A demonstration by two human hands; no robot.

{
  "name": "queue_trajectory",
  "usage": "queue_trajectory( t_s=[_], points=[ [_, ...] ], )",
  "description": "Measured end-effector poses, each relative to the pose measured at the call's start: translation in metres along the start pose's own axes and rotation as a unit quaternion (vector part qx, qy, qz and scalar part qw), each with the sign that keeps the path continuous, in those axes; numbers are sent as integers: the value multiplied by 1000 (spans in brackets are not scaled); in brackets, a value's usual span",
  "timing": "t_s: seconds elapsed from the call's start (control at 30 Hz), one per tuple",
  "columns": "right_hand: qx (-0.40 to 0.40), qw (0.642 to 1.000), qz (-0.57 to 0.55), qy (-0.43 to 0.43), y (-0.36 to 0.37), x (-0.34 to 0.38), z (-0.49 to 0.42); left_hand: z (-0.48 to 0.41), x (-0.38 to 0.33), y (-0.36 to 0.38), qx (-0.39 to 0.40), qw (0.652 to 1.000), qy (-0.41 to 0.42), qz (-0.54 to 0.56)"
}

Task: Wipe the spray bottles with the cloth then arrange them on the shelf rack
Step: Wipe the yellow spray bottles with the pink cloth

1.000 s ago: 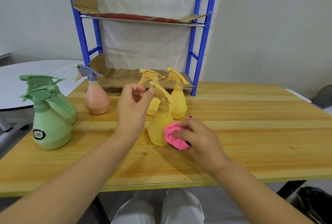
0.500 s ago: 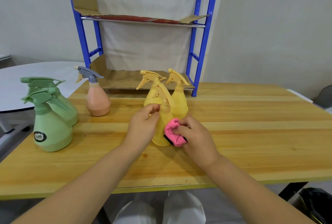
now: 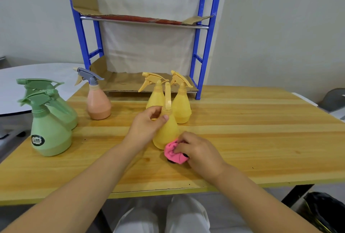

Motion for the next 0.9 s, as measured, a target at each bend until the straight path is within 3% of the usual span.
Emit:
queue_trajectory(
  t_s=[0.23,0.43,0.73,0.8,0.9],
  points=[
    [-134,988,-22,77,-33,-11,-32,-5,6,-5,63,997,-4,-42],
    [-89,993,-3,78,-14,1,-42,-3,5,-12,89,994,17,-53],
    [20,999,-2,45,20,2,-10,-1,0,-18,138,990,-16,6],
    [6,999,3,35,12,2,-14,-1,-1,-19,116,992,-29,49],
    [-104,994,6,40,-14,2,-22,-1,-4,-22,50,994,-15,92]
  ],
)
Point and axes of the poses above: each hand's wrist, its own z-axis away from the middle knuckle, its own y-axis out of the palm, x = y × z, the point moved 5 cm from there along -z, towards the middle knuckle, and after that the axes turned 12 degrees about z, right-handed, at the moved point
